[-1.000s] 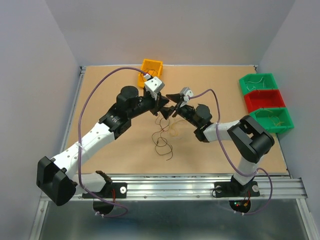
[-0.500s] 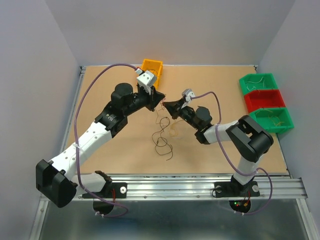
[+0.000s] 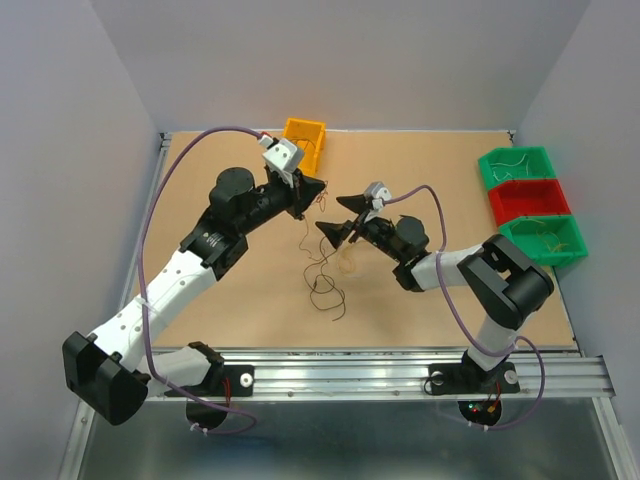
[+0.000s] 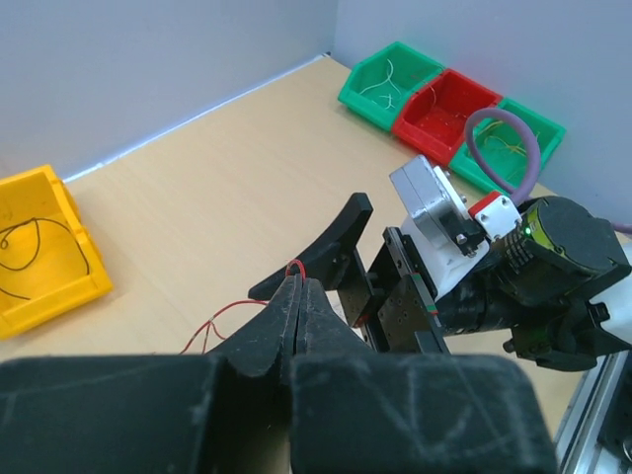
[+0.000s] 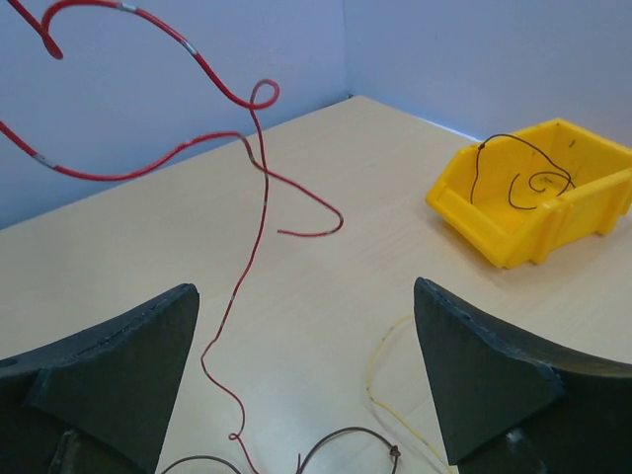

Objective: Untangle the cables

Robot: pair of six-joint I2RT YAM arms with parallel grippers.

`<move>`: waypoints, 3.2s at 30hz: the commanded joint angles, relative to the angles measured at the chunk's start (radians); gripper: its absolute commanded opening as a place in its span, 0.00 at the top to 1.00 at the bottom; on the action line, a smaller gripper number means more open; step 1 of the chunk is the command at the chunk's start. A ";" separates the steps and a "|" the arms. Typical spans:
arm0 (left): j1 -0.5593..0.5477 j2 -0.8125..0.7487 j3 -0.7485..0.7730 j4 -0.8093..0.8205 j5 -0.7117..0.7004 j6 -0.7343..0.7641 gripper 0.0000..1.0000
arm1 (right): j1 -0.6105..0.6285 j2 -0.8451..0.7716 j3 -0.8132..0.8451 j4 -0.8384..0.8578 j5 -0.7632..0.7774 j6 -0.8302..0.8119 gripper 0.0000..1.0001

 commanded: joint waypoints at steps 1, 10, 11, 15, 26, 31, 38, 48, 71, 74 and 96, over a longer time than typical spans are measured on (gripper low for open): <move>0.004 0.015 0.041 -0.018 0.083 0.014 1.00 | 0.007 0.008 0.056 0.374 -0.052 -0.058 0.05; 0.006 0.031 0.061 -0.032 0.203 -0.023 1.00 | 0.007 0.065 0.187 0.350 -0.174 -0.004 0.08; 0.006 0.036 0.063 -0.032 0.223 -0.040 1.00 | 0.007 0.079 0.222 0.350 -0.182 0.016 0.11; 0.035 0.050 0.075 -0.007 0.419 -0.118 1.00 | 0.009 0.146 0.271 0.443 -0.188 0.056 0.22; 0.216 0.044 0.029 0.117 0.636 -0.233 1.00 | 0.007 0.057 0.179 0.525 -0.230 0.135 0.99; 0.222 -0.016 -0.003 0.119 0.457 -0.143 0.87 | 0.006 0.050 0.145 0.525 -0.187 0.152 0.99; 0.230 0.005 -0.046 0.177 0.136 -0.034 0.27 | -0.103 -0.009 0.084 0.516 -0.092 0.333 0.99; 0.244 0.217 0.023 0.166 0.057 0.023 0.22 | -0.344 -0.219 0.071 -0.018 0.054 0.533 0.99; 0.242 0.176 -0.086 0.290 0.223 0.075 0.20 | -0.962 -0.174 0.282 -0.578 0.681 0.439 0.99; 0.241 0.174 -0.095 0.306 0.218 0.078 0.20 | -0.968 -0.089 0.321 -0.534 0.788 0.464 0.99; 0.233 0.234 -0.083 0.324 0.268 0.098 0.20 | -0.968 0.007 0.549 -0.663 1.171 0.370 0.99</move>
